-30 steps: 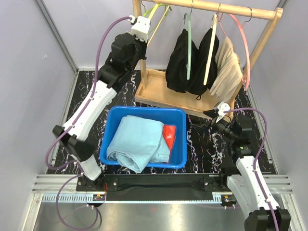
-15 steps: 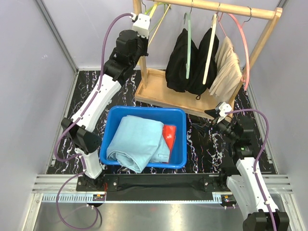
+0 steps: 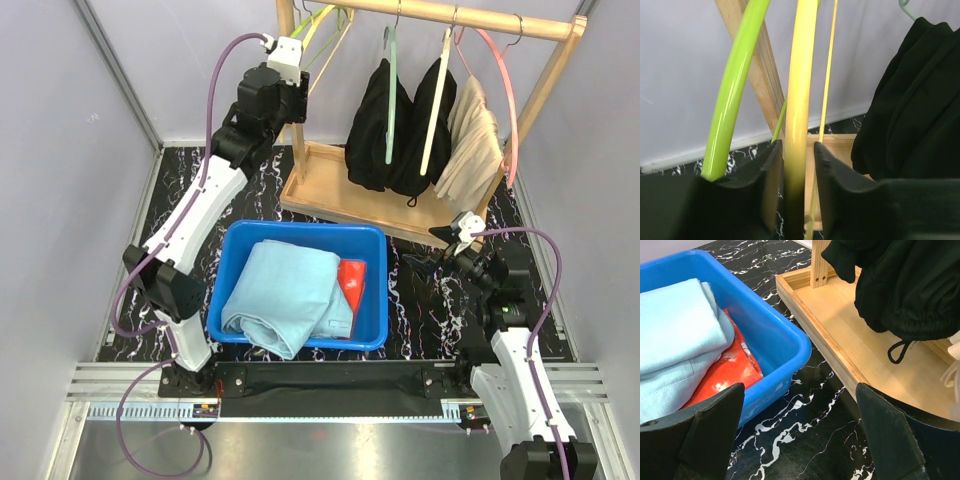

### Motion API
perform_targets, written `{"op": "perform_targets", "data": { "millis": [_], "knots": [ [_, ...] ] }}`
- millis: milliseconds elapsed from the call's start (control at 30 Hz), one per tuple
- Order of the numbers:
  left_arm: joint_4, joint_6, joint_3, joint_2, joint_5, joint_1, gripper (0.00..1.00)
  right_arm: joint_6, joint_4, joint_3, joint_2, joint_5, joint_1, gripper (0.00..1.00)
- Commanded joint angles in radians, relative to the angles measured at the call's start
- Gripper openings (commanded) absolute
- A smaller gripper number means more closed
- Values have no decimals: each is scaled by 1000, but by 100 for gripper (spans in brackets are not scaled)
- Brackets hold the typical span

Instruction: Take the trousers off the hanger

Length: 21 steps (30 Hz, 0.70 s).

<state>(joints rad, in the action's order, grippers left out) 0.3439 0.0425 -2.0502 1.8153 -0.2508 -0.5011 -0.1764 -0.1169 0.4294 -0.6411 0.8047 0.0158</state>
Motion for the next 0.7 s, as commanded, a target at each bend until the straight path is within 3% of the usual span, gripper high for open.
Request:
{"op": "perform_targets", "data": {
  "millis": [0, 33, 133, 267, 667],
  "knots": [
    [27, -33, 10, -76, 15, 7, 55, -15, -53, 6, 14, 13, 9, 99],
    [33, -39, 10, -83, 22, 6, 71, -15, -53, 6, 15, 14, 9, 100],
    [41, -76, 8, -126, 41, 6, 86, -17, -53, 6, 17, 14, 12, 100],
    [47, -125, 12, -188, 74, 6, 92, -18, -53, 5, 17, 13, 15, 100],
    [34, -357, 110, -337, 292, -4, 93, -20, -59, 3, 15, 10, 21, 100]
  ]
}}
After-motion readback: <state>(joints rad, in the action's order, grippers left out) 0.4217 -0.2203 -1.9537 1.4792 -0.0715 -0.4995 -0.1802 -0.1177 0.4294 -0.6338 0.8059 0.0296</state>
